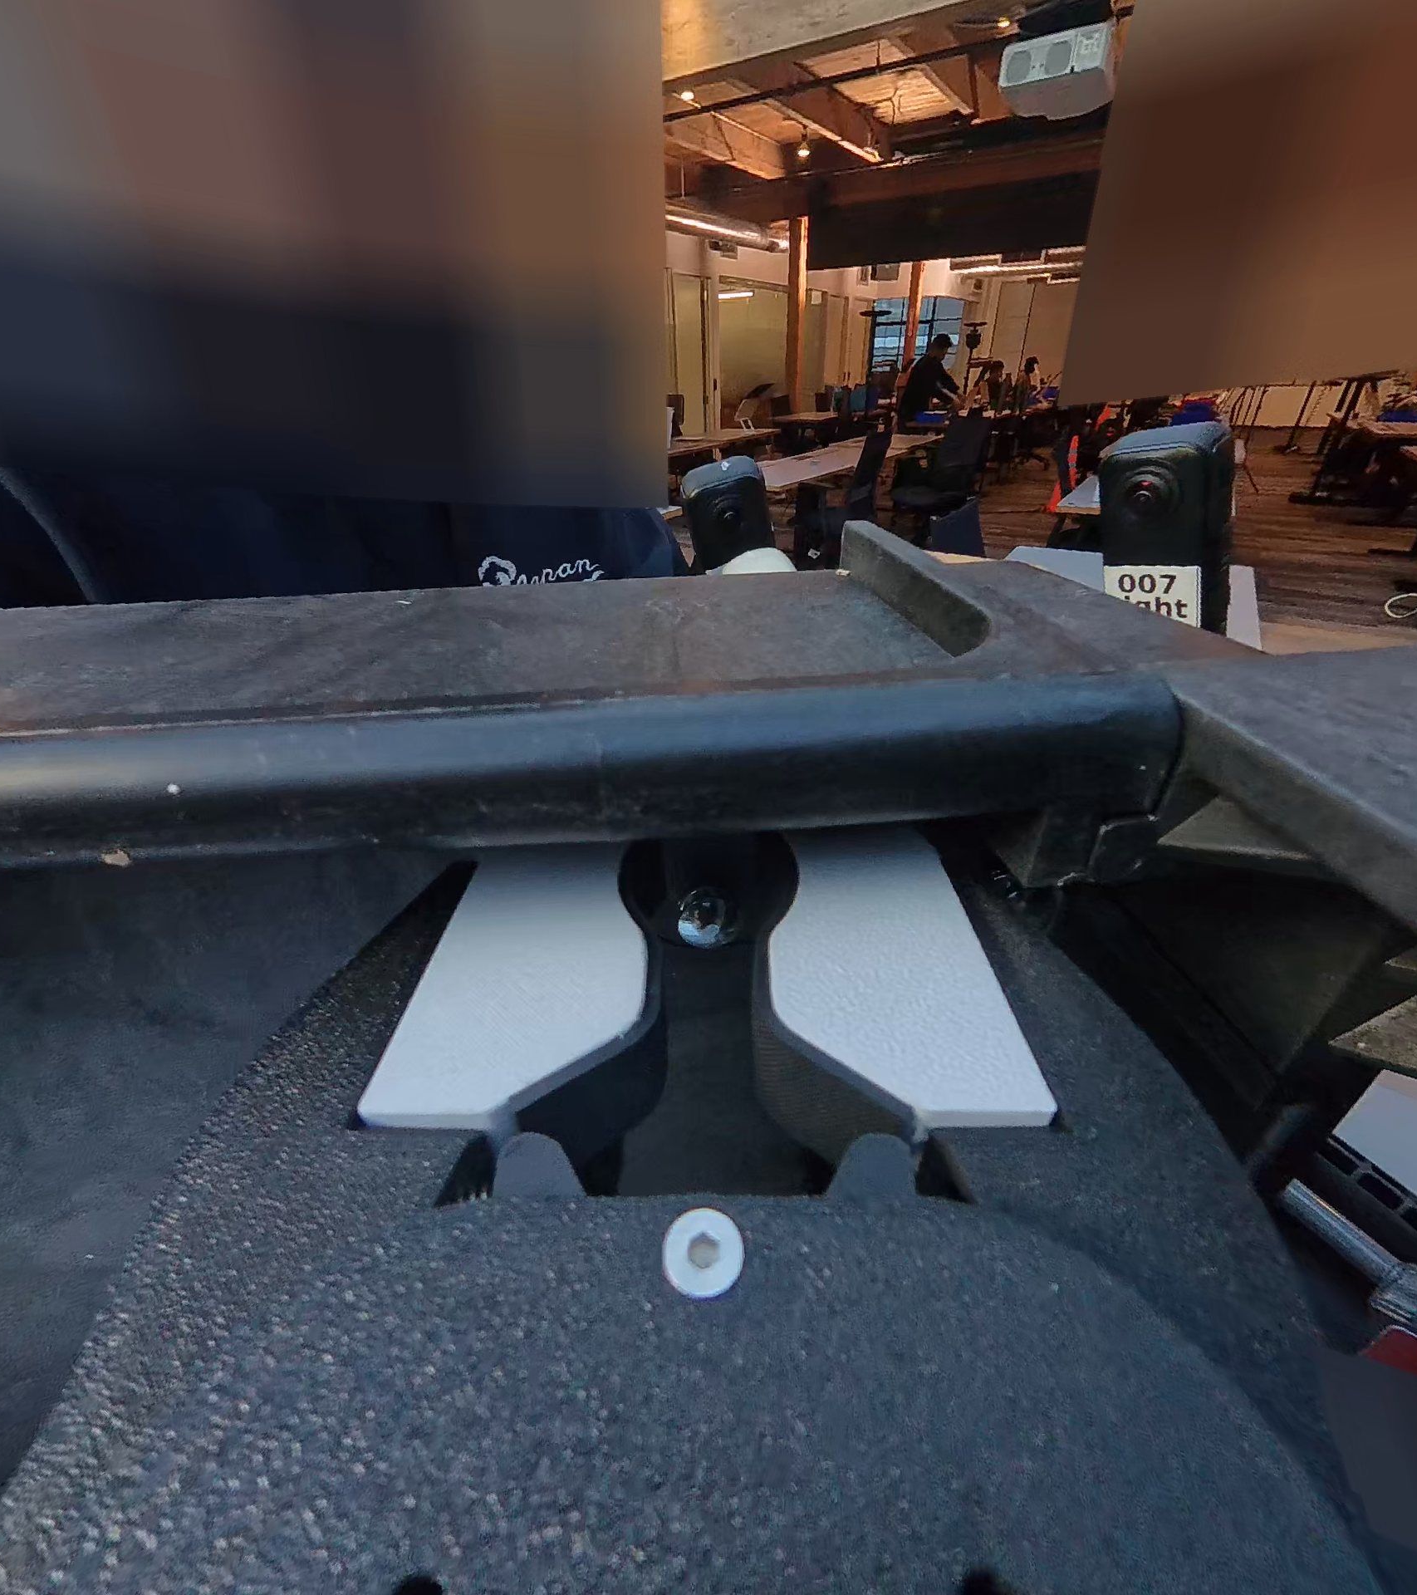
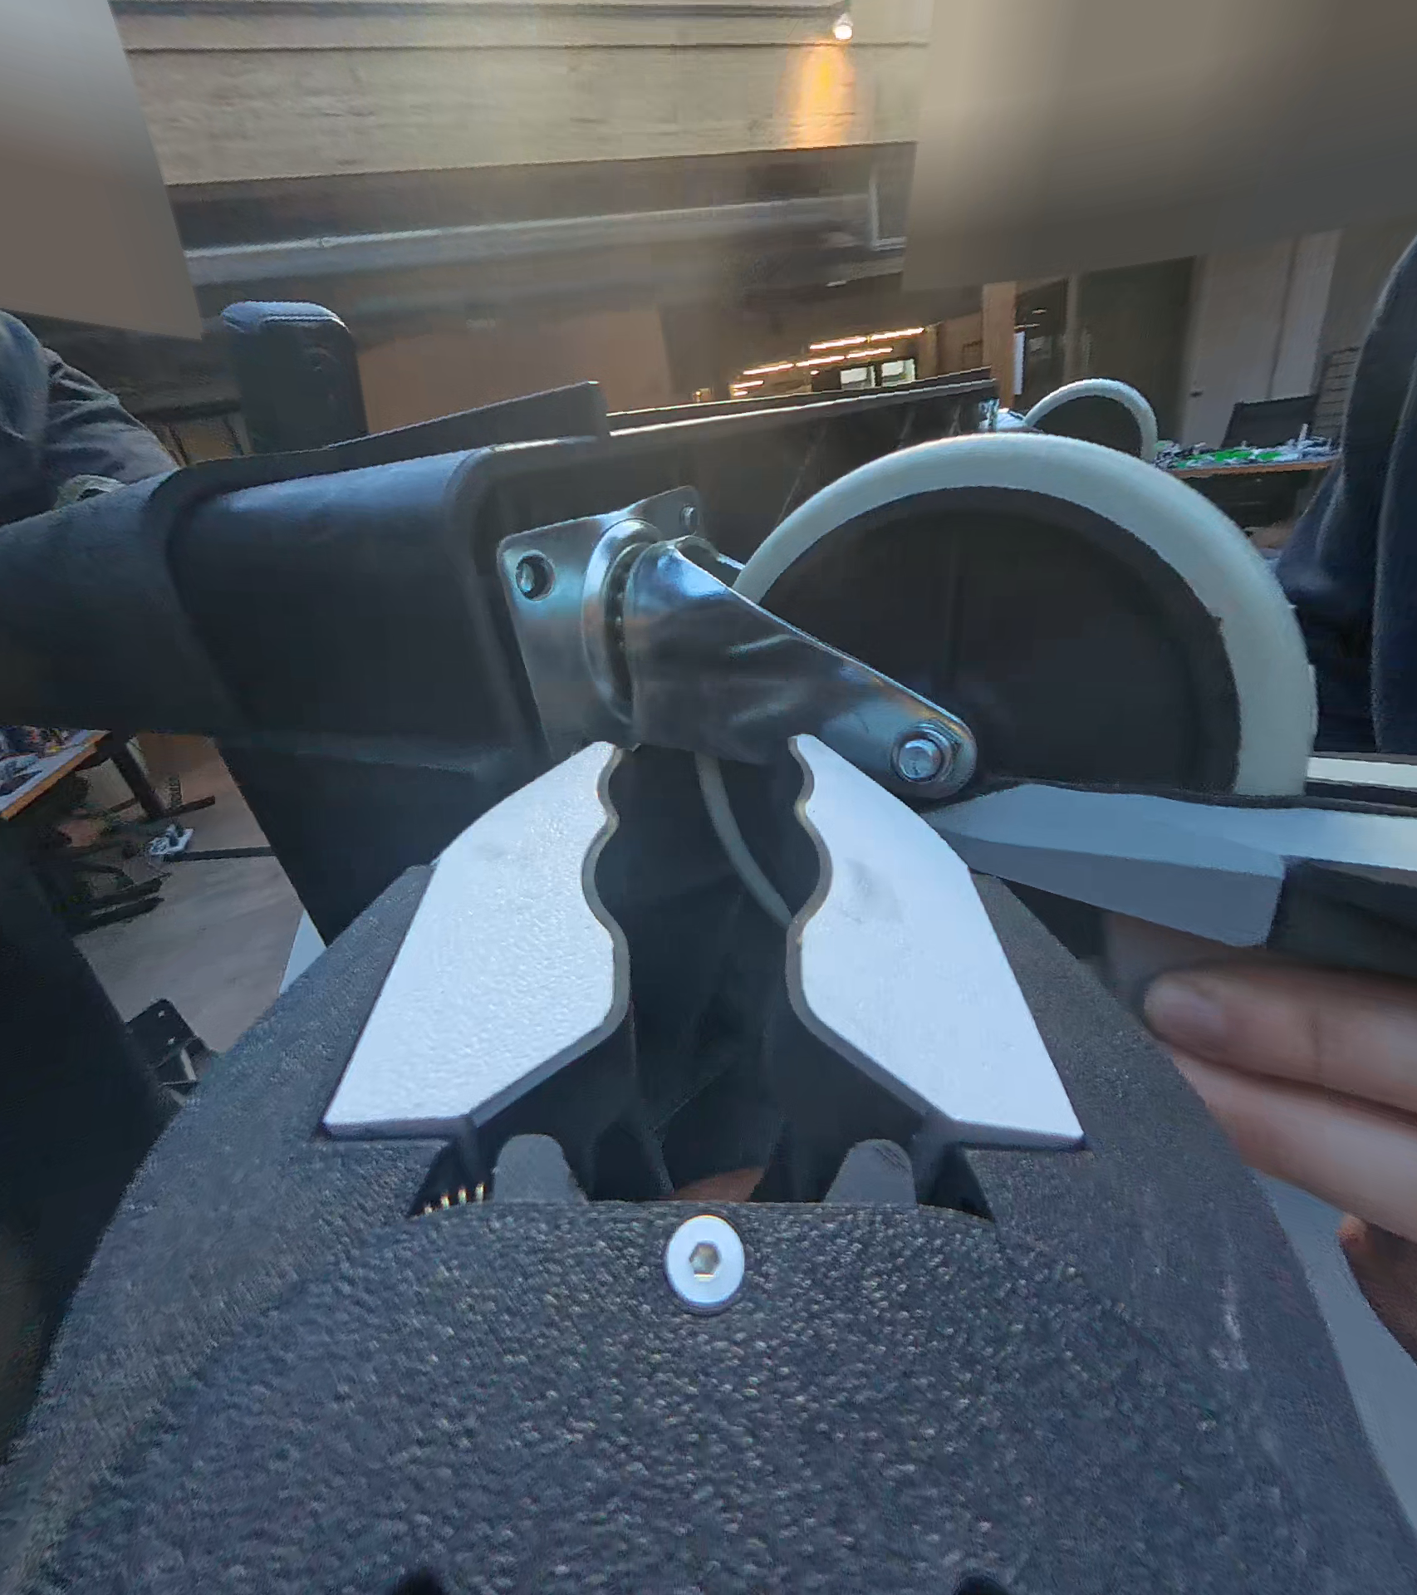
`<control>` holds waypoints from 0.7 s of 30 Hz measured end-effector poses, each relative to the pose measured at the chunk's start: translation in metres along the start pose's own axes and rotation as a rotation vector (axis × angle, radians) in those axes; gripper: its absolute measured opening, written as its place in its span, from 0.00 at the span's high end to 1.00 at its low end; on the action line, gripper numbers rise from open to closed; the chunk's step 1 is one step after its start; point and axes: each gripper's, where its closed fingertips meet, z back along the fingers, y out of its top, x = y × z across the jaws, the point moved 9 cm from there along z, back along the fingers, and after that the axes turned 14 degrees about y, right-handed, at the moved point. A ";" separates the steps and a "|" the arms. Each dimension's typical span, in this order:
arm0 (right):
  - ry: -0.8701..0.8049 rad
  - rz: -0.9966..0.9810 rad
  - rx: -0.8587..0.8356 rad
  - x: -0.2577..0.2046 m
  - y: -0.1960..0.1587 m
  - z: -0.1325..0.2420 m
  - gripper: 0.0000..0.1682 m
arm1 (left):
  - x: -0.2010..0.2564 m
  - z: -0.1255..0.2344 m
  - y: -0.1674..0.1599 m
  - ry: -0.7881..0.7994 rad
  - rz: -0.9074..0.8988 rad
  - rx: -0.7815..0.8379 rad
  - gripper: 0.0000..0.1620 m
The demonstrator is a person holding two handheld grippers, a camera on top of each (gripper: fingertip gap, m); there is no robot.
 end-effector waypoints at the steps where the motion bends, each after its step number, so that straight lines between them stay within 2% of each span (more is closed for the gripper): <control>1: 0.011 -0.004 -0.001 0.000 0.001 -0.002 0.79 | 0.000 0.000 0.000 0.001 0.000 -0.002 0.89; 9: 0.032 0.009 0.006 0.004 0.009 -0.013 0.81 | 0.000 0.000 0.001 0.001 -0.037 -0.002 0.89; 12: 0.005 0.040 0.016 0.005 0.012 -0.014 0.85 | 0.001 0.000 0.001 0.010 -0.041 -0.002 0.89; 21: -0.086 0.100 0.001 -0.006 0.013 -0.023 0.85 | 0.006 -0.001 -0.001 0.070 -0.019 0.024 0.90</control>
